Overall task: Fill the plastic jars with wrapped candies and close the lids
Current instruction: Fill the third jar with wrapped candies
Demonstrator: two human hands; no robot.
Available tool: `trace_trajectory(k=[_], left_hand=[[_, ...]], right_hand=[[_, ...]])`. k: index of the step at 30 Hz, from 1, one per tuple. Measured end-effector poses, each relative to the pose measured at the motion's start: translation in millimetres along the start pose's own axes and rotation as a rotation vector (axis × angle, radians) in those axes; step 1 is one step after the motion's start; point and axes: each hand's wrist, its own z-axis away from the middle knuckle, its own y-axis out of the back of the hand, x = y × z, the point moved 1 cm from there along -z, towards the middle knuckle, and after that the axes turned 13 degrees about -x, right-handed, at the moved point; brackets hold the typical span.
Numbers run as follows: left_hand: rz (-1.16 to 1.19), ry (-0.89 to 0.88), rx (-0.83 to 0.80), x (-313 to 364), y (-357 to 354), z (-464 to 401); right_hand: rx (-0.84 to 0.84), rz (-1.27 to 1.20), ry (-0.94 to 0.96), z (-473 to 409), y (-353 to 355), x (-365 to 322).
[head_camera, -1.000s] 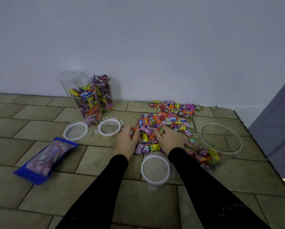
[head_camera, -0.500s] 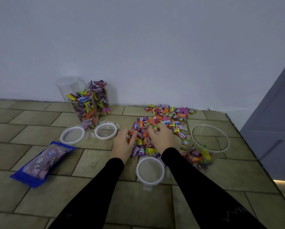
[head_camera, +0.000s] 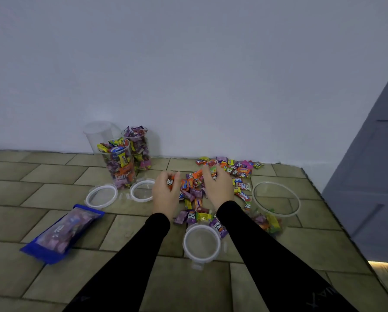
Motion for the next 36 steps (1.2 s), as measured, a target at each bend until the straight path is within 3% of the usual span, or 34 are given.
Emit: trace_trajectory(k=[10, 22, 36], left_hand=[[0.067, -0.053, -0.002, 31.8, -2.5, -4.7], [0.264, -0.086, 0.038, 88.4, -23.3, -6.7], [0.492, -0.110, -0.077, 160.6, -74.3, 30.4]], right_hand=[[0.026, -0.069, 0.148, 4.0, 12.4, -38.2], [0.123, -0.347, 0.244, 12.5, 61.3, -77.2], [0.344, -0.385, 0.250, 38.2, 148.1, -49.5]])
